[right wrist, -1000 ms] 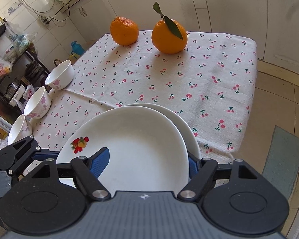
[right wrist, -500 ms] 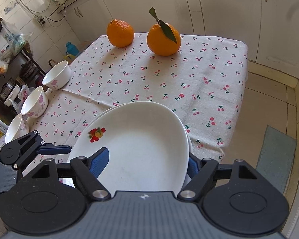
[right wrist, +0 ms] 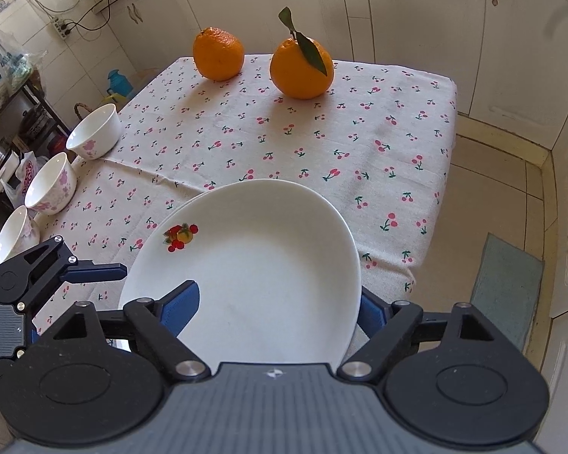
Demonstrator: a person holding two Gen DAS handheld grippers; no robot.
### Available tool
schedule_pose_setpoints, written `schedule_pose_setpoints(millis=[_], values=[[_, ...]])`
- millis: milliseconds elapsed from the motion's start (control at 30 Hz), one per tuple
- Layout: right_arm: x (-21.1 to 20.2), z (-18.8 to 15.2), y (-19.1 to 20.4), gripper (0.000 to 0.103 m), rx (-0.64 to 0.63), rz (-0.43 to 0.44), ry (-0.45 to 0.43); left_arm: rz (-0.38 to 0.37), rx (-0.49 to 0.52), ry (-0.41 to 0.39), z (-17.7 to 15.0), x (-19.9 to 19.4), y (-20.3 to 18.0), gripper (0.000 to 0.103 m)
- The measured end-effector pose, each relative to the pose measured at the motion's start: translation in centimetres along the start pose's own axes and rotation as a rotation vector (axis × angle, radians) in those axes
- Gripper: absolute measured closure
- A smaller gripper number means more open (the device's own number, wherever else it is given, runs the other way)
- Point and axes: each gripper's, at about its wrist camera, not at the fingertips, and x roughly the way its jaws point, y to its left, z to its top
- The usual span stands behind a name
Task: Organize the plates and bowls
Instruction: 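Lower the plate onto the stack and open the right tool, then move the right tool to a white bowl and grasp its rim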
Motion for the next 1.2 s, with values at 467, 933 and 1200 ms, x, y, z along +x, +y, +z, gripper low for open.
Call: schedule_pose_setpoints(millis=[467,933,1200], values=[[-1.3,-1.3,2.8,0.000,-0.045,-0.093,-0.047,-0.006,0.032,-0.033,-0.6,-1.5,0.1,0.005],[-4.3,-3.9,12.6,0.000,-0.091,-0.223,-0.294,0.014,-0.003,-0.119,-1.8,-7.9,2.9,0.001],[-2.8,-4.2,17.4,0.000,-0.092,-0.243,-0.346,0.119,-0.049,-0.113,-4.4,-12.3,5.6,0.001]])
